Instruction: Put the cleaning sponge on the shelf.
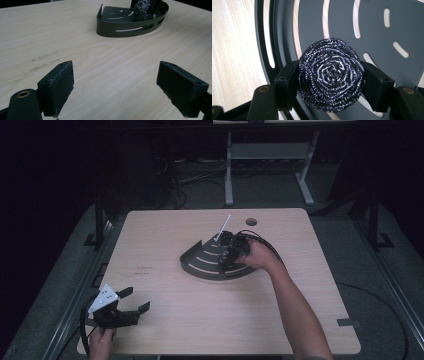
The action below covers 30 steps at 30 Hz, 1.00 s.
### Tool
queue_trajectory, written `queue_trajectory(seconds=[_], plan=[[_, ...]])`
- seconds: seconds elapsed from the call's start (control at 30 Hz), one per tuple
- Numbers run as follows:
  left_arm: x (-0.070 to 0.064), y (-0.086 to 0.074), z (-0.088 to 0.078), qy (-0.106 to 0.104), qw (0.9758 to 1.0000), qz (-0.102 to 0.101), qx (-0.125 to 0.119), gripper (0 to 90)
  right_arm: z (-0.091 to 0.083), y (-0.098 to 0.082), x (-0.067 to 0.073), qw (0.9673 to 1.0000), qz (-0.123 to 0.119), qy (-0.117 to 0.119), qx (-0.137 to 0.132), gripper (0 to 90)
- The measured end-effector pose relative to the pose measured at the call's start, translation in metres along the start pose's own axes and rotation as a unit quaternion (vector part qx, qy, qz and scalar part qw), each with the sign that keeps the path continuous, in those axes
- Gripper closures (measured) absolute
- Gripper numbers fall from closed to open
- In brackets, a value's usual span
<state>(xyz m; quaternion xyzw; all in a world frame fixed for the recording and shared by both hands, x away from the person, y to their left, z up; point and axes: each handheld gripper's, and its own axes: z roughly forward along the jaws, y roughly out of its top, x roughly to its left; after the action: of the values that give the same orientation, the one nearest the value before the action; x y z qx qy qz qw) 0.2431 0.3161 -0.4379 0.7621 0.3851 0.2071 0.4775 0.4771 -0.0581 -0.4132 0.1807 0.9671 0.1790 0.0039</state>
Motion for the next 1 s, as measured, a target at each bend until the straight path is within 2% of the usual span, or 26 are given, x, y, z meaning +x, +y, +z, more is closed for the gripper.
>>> queue_trajectory(seconds=[0.13,0.2,0.43,0.67,1.0], plan=[[0.0,0.0,0.0,0.0,1.0,0.001,0.0,13.7,0.0,0.004,-0.003,1.0,0.0,-0.002,0.004,34.8],[0.0,0.0,0.0,0.001,1.0,0.0,0.0,13.7,0.0,0.005,-0.005,1.0,0.005,0.0,-0.005,34.7],[0.001,0.0,-0.001,0.001,1.0,-0.001,0.0,13.7,0.007,0.004,-0.008,0.9999,0.006,-0.003,0.009,34.6],[0.001,0.0,0.0,0.0,1.0,-0.002,0.001,13.7,0.01,0.003,-0.011,0.9999,0.013,-0.003,0.006,34.5],[0.001,0.0,0.0,0.001,1.0,-0.002,0.001,13.7,0.016,0.003,-0.011,0.9999,0.007,-0.007,0.013,34.1]])
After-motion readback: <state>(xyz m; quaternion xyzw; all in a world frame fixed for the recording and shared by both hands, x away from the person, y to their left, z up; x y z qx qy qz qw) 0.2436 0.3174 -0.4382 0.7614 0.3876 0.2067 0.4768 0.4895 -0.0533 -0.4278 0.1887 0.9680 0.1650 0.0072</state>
